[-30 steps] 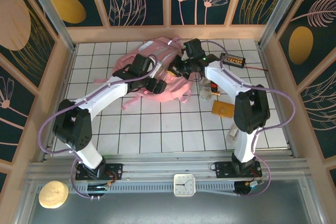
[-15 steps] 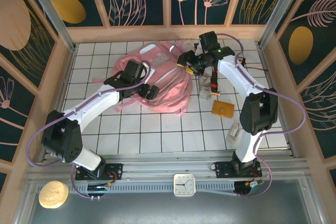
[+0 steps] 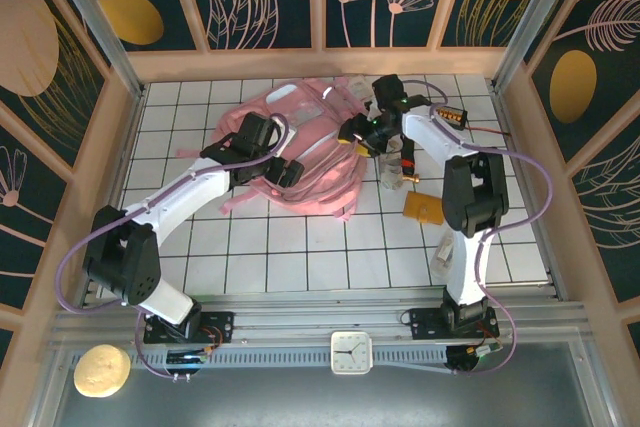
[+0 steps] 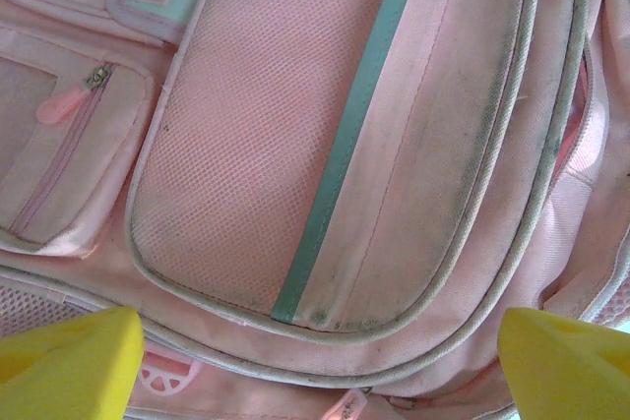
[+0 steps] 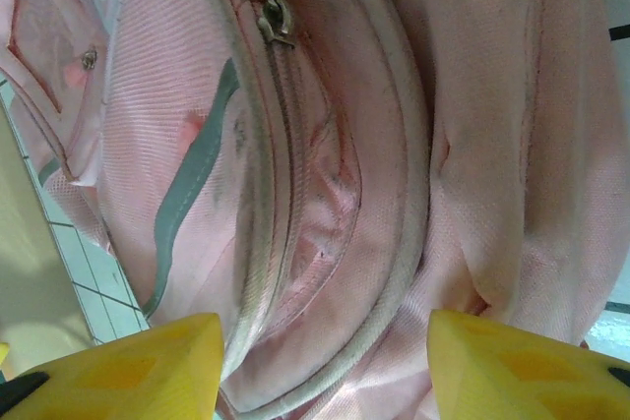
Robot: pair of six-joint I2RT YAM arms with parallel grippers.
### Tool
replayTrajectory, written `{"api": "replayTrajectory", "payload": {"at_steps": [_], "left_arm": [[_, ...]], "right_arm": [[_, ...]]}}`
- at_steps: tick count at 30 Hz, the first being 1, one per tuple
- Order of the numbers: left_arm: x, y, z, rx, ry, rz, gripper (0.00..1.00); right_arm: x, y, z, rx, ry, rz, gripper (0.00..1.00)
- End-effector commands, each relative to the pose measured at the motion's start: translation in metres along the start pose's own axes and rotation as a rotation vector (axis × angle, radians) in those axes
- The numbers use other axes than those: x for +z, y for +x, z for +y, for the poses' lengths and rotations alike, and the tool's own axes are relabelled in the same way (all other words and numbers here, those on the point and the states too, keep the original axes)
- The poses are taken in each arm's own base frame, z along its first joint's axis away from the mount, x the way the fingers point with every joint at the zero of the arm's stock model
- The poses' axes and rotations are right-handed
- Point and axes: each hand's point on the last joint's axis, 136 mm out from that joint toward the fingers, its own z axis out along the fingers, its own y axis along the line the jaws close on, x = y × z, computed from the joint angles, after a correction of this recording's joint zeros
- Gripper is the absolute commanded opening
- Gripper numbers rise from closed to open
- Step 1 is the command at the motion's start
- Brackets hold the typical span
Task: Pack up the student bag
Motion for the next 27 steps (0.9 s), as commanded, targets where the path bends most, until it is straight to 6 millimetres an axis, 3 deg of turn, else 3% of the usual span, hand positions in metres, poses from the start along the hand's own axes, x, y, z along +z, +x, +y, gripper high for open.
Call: {"api": "replayTrajectory", "payload": {"at_steps": [1,7,13,20,25,27], "left_arm": [[0.001,-0.013,0.0,-0.009,0.01,-0.024,0.91],[0.011,-0.023,-0.003,0.018,0.031,-0.028,0.88],[0.043,-0.032,-0.017,0.08,0.069,-0.002,0.86],[0.072,-0.029,-0.019,0.107,0.062,0.034,0.85],[0.086,-0.017,-0.019,0.109,0.061,0.083,0.77],[0.089,-0.016,-0.015,0.101,0.037,0.096,0.68]], "right_arm": [[0.007,-0.005,0.004,-0.012,-0.032,0.007,0.57],[0.008,-0.014,0.03,-0.034,-0.081,-0.029,0.54],[-0.003,-0.018,0.053,-0.031,-0.149,-0.057,0.32],[-0.007,-0.01,0.062,-0.028,-0.169,-0.053,0.33],[-0.006,-0.008,0.059,-0.022,-0.166,-0.058,0.35],[-0.006,-0.007,0.059,-0.022,-0.167,-0.056,0.35]]}}
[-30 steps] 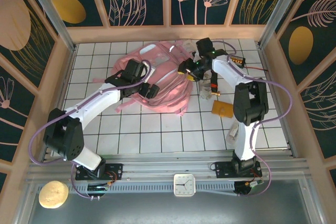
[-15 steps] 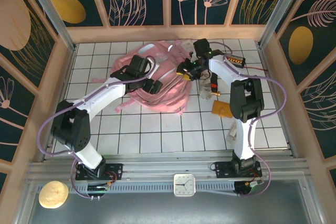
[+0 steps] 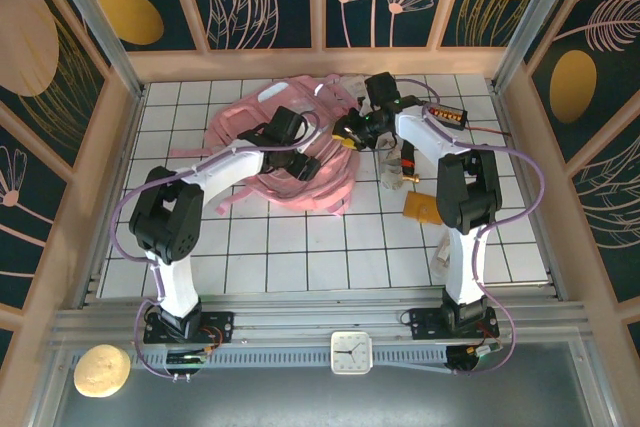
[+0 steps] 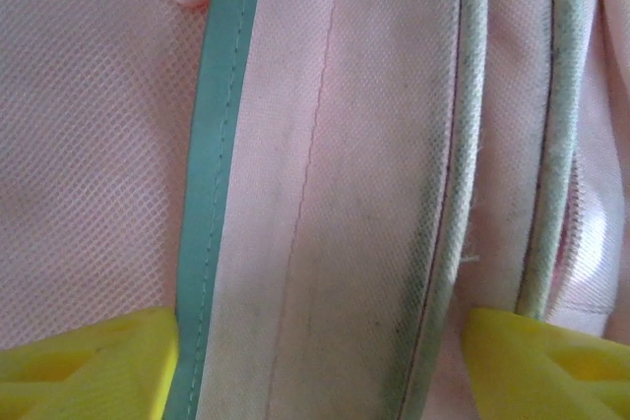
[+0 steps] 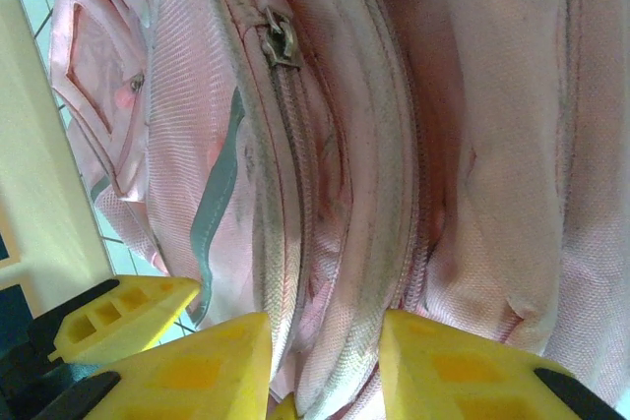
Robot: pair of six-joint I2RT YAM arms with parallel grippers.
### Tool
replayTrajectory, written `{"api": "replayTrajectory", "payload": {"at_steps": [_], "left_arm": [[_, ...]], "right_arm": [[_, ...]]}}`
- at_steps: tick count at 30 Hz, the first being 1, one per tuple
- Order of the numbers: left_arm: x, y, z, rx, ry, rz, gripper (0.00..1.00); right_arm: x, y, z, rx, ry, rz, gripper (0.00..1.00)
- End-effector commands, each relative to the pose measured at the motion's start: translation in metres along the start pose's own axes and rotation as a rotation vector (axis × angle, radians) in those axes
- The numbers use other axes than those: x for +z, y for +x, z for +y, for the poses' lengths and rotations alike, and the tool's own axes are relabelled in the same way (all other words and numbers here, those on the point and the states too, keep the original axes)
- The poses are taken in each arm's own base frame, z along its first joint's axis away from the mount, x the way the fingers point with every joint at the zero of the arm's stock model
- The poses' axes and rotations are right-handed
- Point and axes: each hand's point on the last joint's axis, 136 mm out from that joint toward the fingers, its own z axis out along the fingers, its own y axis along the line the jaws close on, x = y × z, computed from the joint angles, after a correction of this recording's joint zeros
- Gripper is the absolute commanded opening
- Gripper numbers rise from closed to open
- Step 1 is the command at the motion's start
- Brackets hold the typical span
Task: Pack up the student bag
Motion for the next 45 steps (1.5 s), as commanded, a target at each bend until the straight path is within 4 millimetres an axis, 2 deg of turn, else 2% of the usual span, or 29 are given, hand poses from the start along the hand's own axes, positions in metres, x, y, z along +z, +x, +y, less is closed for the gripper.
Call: {"api": "replayTrajectory", "payload": {"at_steps": [1,5,7,9,16,17,19,20,23,25,29,32,35,37,38,39,40,41,42,45], "left_arm": [[0.006,-0.006,0.007,0.0,-0.034,0.01,0.61],[0.007,-0.012,0.008,-0.006,-0.03,0.018,0.19],[0.006,-0.016,0.011,-0.015,-0.039,0.024,0.06],[0.001,-0.019,0.014,-0.023,-0.049,0.021,0.0],[-0.049,-0.045,0.023,-0.083,-0.043,-0.092,0.0],[-0.055,-0.047,0.023,-0.084,-0.04,-0.101,0.0],[-0.066,-0.053,0.024,-0.093,-0.04,-0.118,0.0],[-0.071,-0.056,0.026,-0.102,-0.04,-0.129,0.0],[-0.087,-0.069,0.027,-0.13,-0.003,-0.178,0.0],[-0.092,-0.074,0.02,-0.121,0.046,-0.185,0.0],[-0.09,-0.072,0.01,-0.104,0.105,-0.163,0.0],[-0.088,-0.066,0.003,-0.091,0.137,-0.153,0.0],[-0.087,-0.061,-0.002,-0.082,0.162,-0.147,0.0],[-0.091,-0.06,-0.003,-0.076,0.163,-0.157,0.0],[-0.095,-0.062,0.002,-0.087,0.137,-0.17,0.09],[-0.099,-0.063,0.007,-0.101,0.104,-0.187,0.3],[-0.111,-0.066,0.01,-0.11,0.079,-0.226,0.52],[-0.12,-0.066,0.015,-0.119,0.046,-0.266,0.83],[-0.131,-0.067,0.019,-0.124,0.014,-0.311,0.99],[-0.164,-0.065,0.019,-0.11,-0.019,-0.444,0.99]], "right_arm": [[-0.016,0.004,0.033,-0.054,-0.083,-0.026,0.35],[-0.017,0.006,0.033,-0.054,-0.085,-0.023,0.35],[-0.017,0.006,0.033,-0.054,-0.084,-0.022,0.35],[-0.019,0.006,0.034,-0.056,-0.089,-0.025,0.35],[-0.021,0.003,0.034,-0.055,-0.095,-0.036,0.44],[-0.02,0.004,0.034,-0.052,-0.097,-0.036,0.47],[-0.023,0.001,0.038,-0.055,-0.114,-0.049,0.6],[-0.025,0.0,0.042,-0.059,-0.124,-0.058,0.62],[-0.035,-0.001,0.048,-0.069,-0.143,-0.085,0.62],[-0.036,0.002,0.048,-0.07,-0.157,-0.081,0.62],[-0.038,0.0,0.061,-0.081,-0.222,-0.095,0.59],[-0.04,-0.009,0.083,-0.104,-0.282,-0.126,0.56],[-0.033,-0.015,0.103,-0.105,-0.321,-0.12,0.42],[-0.031,-0.017,0.116,-0.106,-0.349,-0.121,0.23],[-0.031,-0.018,0.12,-0.102,-0.354,-0.13,0.07],[-0.033,-0.02,0.125,-0.099,-0.358,-0.141,0.0],[-0.034,-0.02,0.128,-0.098,-0.363,-0.148,0.0],[-0.035,-0.021,0.131,-0.097,-0.367,-0.153,0.0],[-0.037,-0.021,0.135,-0.096,-0.373,-0.158,0.0],[-0.041,-0.022,0.144,-0.091,-0.386,-0.162,0.0]]}}
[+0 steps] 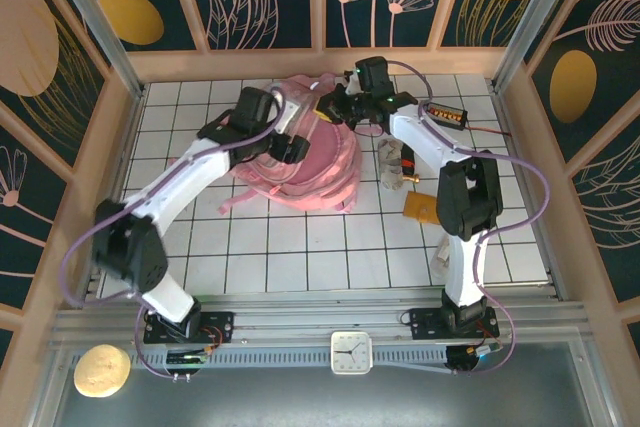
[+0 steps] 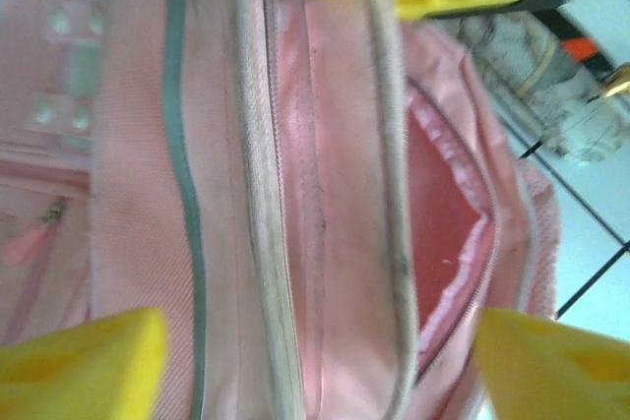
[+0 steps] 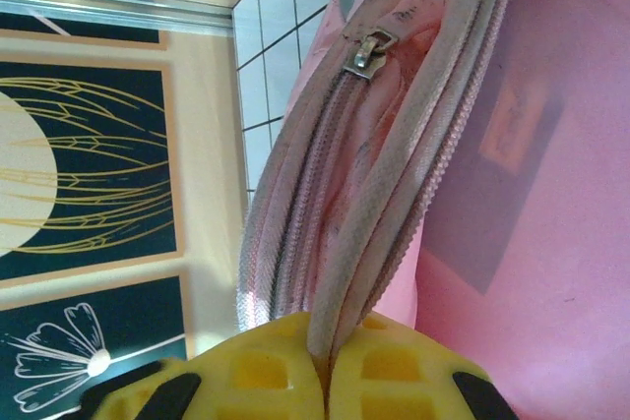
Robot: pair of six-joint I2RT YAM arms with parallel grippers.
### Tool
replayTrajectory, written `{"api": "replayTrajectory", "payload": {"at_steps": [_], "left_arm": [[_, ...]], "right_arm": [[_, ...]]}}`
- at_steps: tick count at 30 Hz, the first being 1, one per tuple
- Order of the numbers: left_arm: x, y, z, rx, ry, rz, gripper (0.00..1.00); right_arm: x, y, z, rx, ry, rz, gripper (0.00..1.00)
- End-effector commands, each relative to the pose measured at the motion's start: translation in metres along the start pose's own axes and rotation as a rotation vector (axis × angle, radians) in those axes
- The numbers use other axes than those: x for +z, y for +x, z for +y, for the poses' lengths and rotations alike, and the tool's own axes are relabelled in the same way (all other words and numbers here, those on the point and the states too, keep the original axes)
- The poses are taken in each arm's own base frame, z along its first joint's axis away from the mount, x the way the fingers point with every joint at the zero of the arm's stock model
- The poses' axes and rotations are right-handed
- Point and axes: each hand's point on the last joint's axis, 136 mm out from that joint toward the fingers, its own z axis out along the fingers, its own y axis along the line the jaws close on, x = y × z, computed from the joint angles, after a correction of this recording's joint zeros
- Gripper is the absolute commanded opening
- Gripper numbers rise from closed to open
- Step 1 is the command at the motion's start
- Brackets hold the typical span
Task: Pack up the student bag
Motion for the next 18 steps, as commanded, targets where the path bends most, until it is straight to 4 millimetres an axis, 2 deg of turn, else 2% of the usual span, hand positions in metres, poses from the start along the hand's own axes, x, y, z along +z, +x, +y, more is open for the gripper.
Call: {"api": "replayTrajectory", "payload": {"at_steps": [1,3,5,10,17,18], "left_arm": [[-0.044,-0.033,-0.004,0.031,-0.016,-0.238,0.99],[-0.05,-0.026,-0.011,0.049,0.015,-0.268,0.99],[-0.046,-0.016,-0.012,0.03,0.021,-0.252,0.99],[-0.01,-0.001,-0.013,-0.001,-0.026,-0.173,0.99],[0.033,0.002,0.021,-0.12,-0.213,-0.073,0.99],[0.037,0.003,0.026,-0.121,-0.246,-0.053,0.95]], "right_arm": [[-0.005,-0.011,0.045,-0.053,-0.104,-0.046,0.0],[-0.005,-0.01,0.054,-0.053,-0.117,-0.047,0.0],[-0.006,-0.008,0.063,-0.05,-0.131,-0.048,0.0],[-0.007,0.0,0.087,-0.051,-0.165,-0.037,0.0],[-0.008,0.013,0.097,-0.047,-0.175,-0.018,0.0],[-0.009,0.014,0.096,-0.047,-0.173,-0.018,0.0]]}}
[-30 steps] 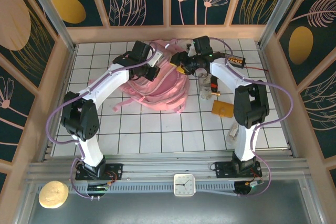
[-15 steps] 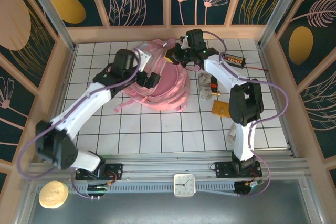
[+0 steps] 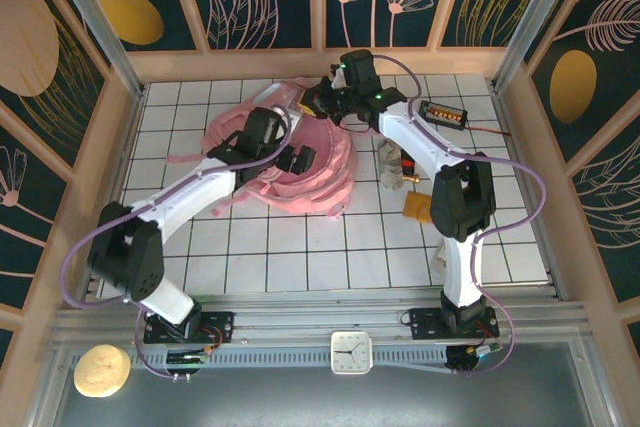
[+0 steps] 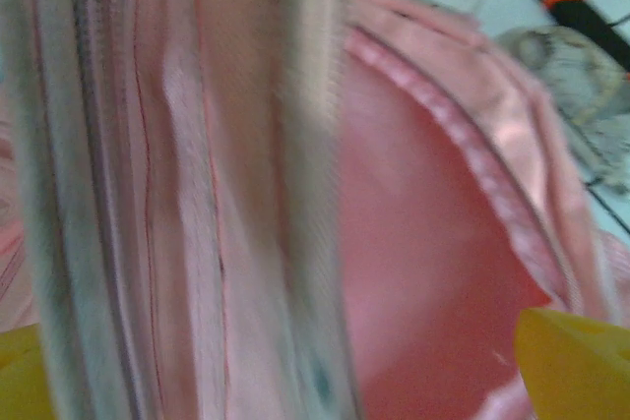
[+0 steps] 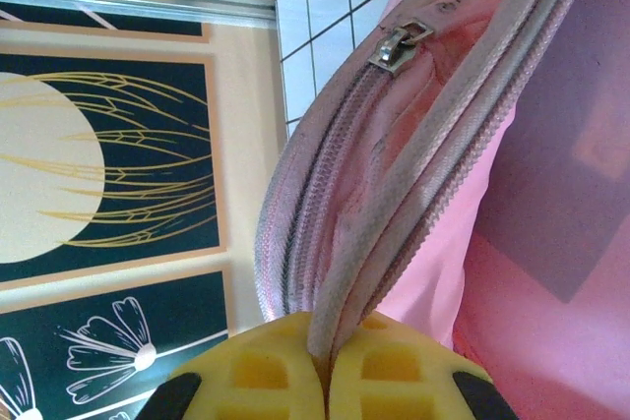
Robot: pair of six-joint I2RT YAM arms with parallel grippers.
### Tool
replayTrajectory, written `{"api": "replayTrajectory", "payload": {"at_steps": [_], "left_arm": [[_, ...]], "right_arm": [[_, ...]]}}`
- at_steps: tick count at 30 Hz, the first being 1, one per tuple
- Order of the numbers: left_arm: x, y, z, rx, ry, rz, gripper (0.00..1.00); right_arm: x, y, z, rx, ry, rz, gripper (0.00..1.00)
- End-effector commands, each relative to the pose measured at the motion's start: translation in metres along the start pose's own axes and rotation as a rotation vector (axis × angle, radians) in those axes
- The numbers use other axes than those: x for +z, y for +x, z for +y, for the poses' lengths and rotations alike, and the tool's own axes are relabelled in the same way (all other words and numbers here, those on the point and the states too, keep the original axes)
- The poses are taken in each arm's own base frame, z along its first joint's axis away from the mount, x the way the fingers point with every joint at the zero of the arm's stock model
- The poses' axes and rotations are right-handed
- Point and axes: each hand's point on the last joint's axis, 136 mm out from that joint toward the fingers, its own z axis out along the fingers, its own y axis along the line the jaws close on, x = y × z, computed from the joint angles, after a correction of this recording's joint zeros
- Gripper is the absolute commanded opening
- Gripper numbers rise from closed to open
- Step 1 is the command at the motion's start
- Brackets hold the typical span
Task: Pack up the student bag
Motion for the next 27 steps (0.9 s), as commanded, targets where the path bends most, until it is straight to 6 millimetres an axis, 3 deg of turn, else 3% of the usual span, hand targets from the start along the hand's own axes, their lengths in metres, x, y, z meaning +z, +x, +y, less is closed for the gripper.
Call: {"api": "replayTrajectory", "payload": {"at_steps": [1,2,3,4,5,6,7,8,9,10,14,17,20,23,27], "left_arm": [[0.004,-0.021,0.021,-0.043,-0.13,-0.006,0.81],[0.007,-0.021,0.023,-0.035,-0.142,0.008,0.67],[0.009,-0.022,0.02,-0.019,-0.13,0.023,0.45],[0.008,-0.025,0.016,-0.009,-0.107,0.023,0.13],[0.007,-0.027,0.014,-0.008,-0.096,0.023,0.0],[0.016,-0.019,0.014,-0.009,-0.097,0.052,0.0],[0.014,-0.02,0.014,-0.013,-0.097,0.052,0.0],[0.011,-0.021,0.012,-0.013,-0.086,0.046,0.0],[0.008,-0.023,0.008,-0.014,-0.061,0.033,0.0],[-0.001,-0.03,0.003,-0.015,-0.032,0.0,0.0],[-0.014,-0.038,0.008,-0.06,-0.042,-0.042,0.0],[-0.014,-0.037,0.009,-0.105,-0.014,-0.036,0.0],[-0.015,-0.04,0.01,-0.174,-0.002,-0.045,0.0],[-0.021,-0.043,0.026,-0.253,-0.094,-0.055,0.0],[-0.03,-0.05,0.029,-0.307,-0.113,-0.036,0.0]], "right_arm": [[-0.018,0.001,0.051,-0.072,-0.123,-0.021,0.0],[-0.019,0.002,0.047,-0.068,-0.115,-0.022,0.0],[-0.021,0.002,0.043,-0.064,-0.106,-0.025,0.0],[-0.022,0.001,0.037,-0.056,-0.095,-0.027,0.0],[-0.024,0.001,0.031,-0.05,-0.084,-0.031,0.0],[-0.029,-0.003,0.023,-0.045,-0.068,-0.046,0.06],[-0.035,-0.007,0.015,-0.045,-0.044,-0.065,0.22],[-0.042,-0.011,0.007,-0.049,-0.015,-0.085,0.46],[-0.052,-0.016,0.001,-0.063,0.017,-0.113,0.81],[-0.064,-0.022,-0.005,-0.087,0.05,-0.15,0.99],[-0.129,-0.048,-0.027,-0.165,0.191,-0.342,0.99],[-0.179,-0.062,-0.06,-0.122,0.226,-0.422,0.99],[-0.209,-0.062,-0.109,-0.025,0.184,-0.393,0.99],[-0.223,-0.049,-0.155,-0.02,0.4,-0.329,0.99],[-0.221,-0.015,-0.203,-0.09,0.736,-0.144,0.99]]}}
